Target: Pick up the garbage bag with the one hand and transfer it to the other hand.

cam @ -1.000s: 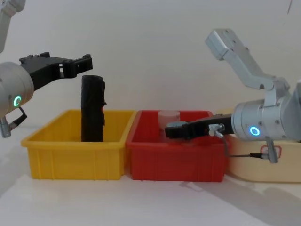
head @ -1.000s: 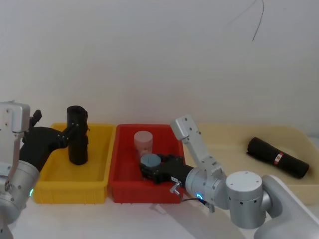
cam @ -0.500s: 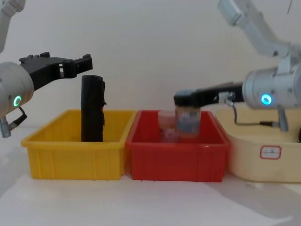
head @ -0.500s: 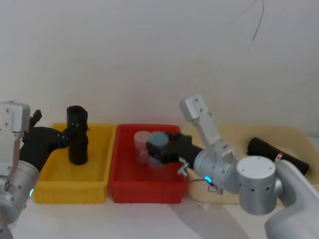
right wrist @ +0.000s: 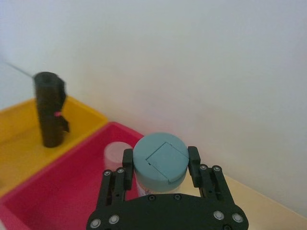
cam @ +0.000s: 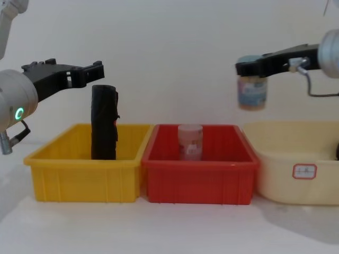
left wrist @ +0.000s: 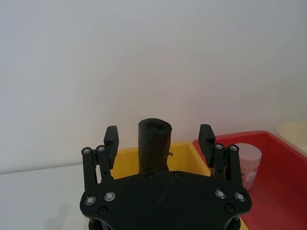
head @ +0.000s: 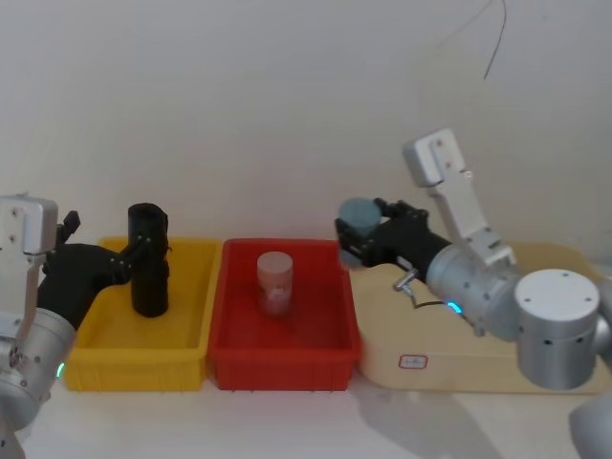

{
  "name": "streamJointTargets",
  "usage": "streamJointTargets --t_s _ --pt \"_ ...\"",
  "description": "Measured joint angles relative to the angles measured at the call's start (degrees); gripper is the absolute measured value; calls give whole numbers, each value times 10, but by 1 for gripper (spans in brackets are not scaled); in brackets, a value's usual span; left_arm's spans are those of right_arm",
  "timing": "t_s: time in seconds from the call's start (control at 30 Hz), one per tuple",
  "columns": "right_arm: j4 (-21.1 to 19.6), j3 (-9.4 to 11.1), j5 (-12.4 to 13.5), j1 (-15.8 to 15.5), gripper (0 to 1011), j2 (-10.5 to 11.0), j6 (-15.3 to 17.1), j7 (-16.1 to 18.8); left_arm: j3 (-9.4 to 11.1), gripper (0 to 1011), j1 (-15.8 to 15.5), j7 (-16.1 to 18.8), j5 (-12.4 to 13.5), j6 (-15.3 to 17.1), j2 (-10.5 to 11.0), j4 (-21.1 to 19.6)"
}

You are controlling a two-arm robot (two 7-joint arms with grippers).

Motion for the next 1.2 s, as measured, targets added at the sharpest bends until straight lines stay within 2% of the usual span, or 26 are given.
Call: streamJointTargets --t_s 0.37,0.73,0.8,1.0,1.2 --pt "-44 30 -13 -47 659 23 40 -31 0 1000 0 0 0 0 0 0" --pt "-51 53 -18 -86 663 35 63 -47 0 1000 0 0 0 0 0 0" --pt "-52 56 -20 -91 690 36 65 -51 0 1000 0 0 0 0 0 0" --pt "-53 63 -25 -102 900 37 65 -58 0 1001 0 0 0 0 0 0" --pt "-57 67 -29 -108 1002 36 54 -63 0 1001 0 0 0 0 0 0"
